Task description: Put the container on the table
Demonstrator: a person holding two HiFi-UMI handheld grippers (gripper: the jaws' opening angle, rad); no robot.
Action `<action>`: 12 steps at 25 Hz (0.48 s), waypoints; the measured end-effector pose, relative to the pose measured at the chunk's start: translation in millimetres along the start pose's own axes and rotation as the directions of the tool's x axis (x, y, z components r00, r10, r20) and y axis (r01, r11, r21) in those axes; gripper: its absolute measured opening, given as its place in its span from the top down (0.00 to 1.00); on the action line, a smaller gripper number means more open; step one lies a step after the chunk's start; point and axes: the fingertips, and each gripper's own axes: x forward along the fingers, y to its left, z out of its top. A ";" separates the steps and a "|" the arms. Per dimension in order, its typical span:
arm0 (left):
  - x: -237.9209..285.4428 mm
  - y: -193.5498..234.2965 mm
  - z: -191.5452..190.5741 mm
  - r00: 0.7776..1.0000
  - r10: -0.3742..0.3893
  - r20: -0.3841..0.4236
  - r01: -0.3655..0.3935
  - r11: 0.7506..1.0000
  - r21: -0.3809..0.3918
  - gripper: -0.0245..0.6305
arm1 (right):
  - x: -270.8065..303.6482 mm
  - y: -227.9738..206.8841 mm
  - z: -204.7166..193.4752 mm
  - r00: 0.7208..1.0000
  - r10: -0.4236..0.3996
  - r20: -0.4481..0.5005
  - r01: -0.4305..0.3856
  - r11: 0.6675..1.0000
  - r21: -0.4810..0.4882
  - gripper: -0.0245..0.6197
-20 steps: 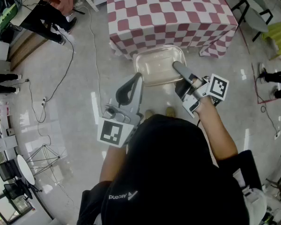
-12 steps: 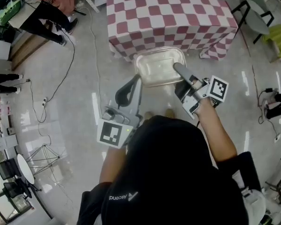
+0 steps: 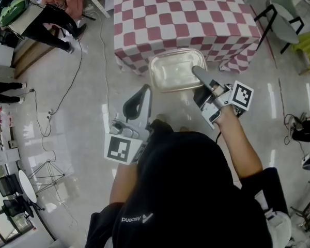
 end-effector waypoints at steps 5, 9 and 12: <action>28.9 23.1 -6.0 1.000 -0.002 0.009 0.002 1.000 0.007 0.95 | 29.1 -9.1 30.1 1.000 -0.002 0.013 0.002 1.000 -0.010 0.63; 58.6 62.9 -18.1 1.000 0.002 0.016 -0.002 1.000 0.002 0.95 | 70.7 -24.4 53.7 1.000 -0.016 0.020 0.016 1.000 -0.018 0.63; 104.1 117.7 -28.5 1.000 -0.003 0.017 0.003 1.000 0.006 0.95 | 128.3 -42.7 90.0 0.999 -0.037 0.032 0.038 0.999 -0.019 0.63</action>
